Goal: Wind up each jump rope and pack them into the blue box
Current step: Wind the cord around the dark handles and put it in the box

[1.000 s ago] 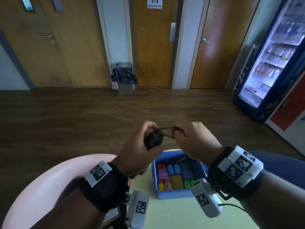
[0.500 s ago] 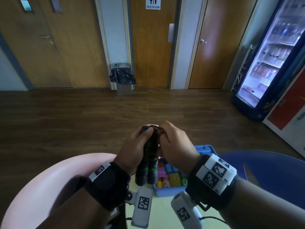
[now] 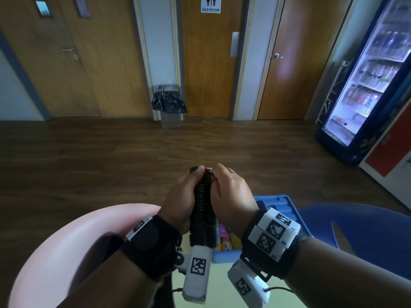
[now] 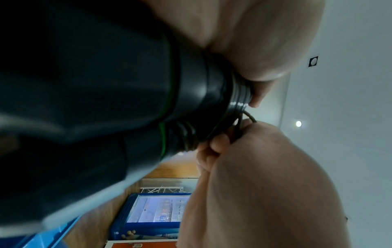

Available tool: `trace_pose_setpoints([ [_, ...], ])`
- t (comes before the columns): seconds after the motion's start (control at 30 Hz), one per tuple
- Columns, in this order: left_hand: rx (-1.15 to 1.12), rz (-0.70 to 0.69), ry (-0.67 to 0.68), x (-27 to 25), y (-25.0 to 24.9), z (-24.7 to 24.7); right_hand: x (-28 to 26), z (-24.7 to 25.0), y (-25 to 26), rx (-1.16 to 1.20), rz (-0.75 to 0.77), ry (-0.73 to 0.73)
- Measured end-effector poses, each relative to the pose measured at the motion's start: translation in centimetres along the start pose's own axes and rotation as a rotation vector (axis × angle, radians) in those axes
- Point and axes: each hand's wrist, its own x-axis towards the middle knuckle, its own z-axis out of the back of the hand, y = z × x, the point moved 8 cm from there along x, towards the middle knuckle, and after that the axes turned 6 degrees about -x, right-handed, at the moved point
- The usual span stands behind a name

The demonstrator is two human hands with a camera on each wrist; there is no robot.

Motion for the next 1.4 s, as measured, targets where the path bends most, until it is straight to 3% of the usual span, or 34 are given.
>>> trace_pose_setpoints([
  [0.6, -0.028, 0.213, -0.107, -0.1, 2.4, 1.9, -0.6, -2.1, -0.8, -0.130, -0.038, 0.201],
  [0.77, 0.004, 0.241, -0.147, 0.2, 2.1, 2.9, -1.6, -3.9, 0.2, -0.169, 0.130, 0.230],
  [0.93, 0.002, 0.186, -0.051, 0.4, 0.7, 2.1, -1.3, -2.7, 0.4, -0.041, 0.137, 0.124],
  [1.03, 0.013, 0.126, 0.005, 0.2, -0.5, 1.4, -0.9, -1.9, -0.8, 0.099, 0.013, 0.107],
  [1.2, 0.021, 0.081, 0.029, -0.1, -0.7, 2.1, -1.9, -2.3, -2.5, 0.530, -0.339, 0.298],
  [1.27, 0.075, -0.022, 0.027, -0.4, -1.2, 2.1, -2.4, -2.7, -3.1, 0.631, -0.476, 0.353],
  [1.4, 0.250, -0.361, 0.050, -1.2, -3.9, 0.7, -4.3, -4.4, -4.7, 0.675, -0.775, 0.479],
])
